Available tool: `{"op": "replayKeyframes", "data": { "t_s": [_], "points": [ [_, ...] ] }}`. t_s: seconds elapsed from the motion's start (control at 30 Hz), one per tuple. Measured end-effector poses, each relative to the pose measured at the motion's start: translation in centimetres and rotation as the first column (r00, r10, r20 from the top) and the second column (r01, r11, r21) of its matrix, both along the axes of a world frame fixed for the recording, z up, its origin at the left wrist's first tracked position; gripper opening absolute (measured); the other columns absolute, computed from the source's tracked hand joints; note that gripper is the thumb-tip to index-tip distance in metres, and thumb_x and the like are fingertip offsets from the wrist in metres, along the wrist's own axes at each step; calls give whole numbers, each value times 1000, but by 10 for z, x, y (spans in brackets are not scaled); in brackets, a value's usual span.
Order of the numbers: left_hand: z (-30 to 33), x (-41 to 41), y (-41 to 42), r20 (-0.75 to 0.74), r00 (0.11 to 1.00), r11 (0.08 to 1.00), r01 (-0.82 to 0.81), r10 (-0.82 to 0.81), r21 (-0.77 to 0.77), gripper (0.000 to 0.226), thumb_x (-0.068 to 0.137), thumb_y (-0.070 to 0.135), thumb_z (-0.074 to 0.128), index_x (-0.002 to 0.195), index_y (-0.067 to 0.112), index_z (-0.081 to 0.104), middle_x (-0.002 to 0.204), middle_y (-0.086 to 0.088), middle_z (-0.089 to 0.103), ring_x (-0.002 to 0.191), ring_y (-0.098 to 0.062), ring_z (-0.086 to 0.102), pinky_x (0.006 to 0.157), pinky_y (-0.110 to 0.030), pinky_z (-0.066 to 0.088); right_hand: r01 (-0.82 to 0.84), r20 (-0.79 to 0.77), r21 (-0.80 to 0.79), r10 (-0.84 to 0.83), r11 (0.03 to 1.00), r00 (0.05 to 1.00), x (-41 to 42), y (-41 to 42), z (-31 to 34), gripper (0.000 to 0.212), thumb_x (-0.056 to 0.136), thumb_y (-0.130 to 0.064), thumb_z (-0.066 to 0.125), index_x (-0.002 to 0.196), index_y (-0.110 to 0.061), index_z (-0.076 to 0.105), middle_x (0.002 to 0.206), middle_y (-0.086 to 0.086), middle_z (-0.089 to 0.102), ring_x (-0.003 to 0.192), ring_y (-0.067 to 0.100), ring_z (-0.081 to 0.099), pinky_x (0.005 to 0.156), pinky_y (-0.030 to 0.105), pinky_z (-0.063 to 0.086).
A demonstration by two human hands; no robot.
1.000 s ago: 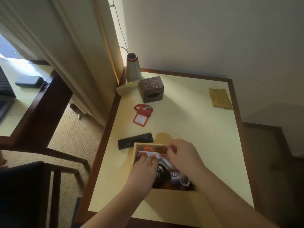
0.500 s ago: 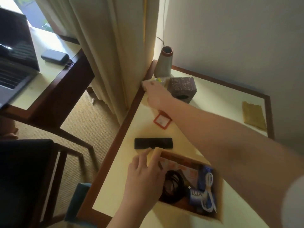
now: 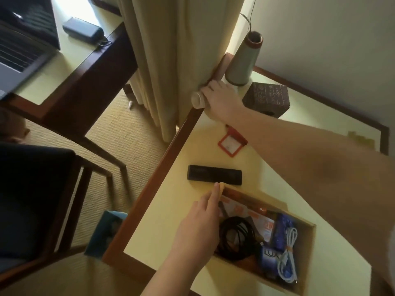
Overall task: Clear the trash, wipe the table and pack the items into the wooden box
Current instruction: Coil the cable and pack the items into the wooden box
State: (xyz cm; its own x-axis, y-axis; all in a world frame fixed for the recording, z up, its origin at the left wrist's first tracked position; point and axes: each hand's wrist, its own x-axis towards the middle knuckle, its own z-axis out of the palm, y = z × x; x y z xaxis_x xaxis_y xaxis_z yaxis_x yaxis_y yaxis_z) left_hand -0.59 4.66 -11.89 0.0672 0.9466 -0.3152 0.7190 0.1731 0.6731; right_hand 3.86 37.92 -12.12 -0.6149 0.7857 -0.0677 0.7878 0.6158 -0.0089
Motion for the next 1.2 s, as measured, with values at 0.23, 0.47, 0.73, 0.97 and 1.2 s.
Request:
{"op": "replayKeyframes", "data": {
  "t_s": [0.23,0.47,0.73,0.97,1.2],
  "points": [
    [5,0,-5,-29,999,997,-28,30,68,82,106,33,53,163,42,-5,158,7,38,134,-10,48,102,-29,54,162,-715,-380,-401,910,573,65,-185,127,57,90,-35,82,129,-57,47,126,-34,53,118,-14,52,94,5,43],
    [12,3,-6,-83,996,997,-37,43,71,67,107,37,45,165,38,11,153,5,48,126,-12,56,98,-28,54,230,-514,-201,-302,952,803,159,-305,95,72,84,-37,86,148,-18,59,119,-1,57,105,10,56,87,26,58],
    [11,-2,-9,-24,998,998,-57,57,21,56,110,48,28,163,46,9,146,10,49,112,-6,55,91,-27,57,277,-231,46,-259,960,938,151,-322,32,62,78,-45,87,134,-24,67,131,5,70,123,29,64,108,53,44],
    [11,-3,-8,-16,999,998,-47,48,53,60,108,44,33,163,43,11,145,7,51,118,-11,57,94,-32,57,184,-214,-42,-189,982,958,168,-320,27,29,92,-23,73,120,-20,74,118,6,71,109,25,65,87,36,59],
    [9,-4,-7,-16,999,997,-51,52,62,68,108,35,45,165,42,8,151,6,50,126,-12,56,100,-33,56,284,-337,-160,-322,946,885,151,-246,62,16,99,-28,61,106,-22,74,96,-12,61,87,7,53,73,14,42]
  ]
}}
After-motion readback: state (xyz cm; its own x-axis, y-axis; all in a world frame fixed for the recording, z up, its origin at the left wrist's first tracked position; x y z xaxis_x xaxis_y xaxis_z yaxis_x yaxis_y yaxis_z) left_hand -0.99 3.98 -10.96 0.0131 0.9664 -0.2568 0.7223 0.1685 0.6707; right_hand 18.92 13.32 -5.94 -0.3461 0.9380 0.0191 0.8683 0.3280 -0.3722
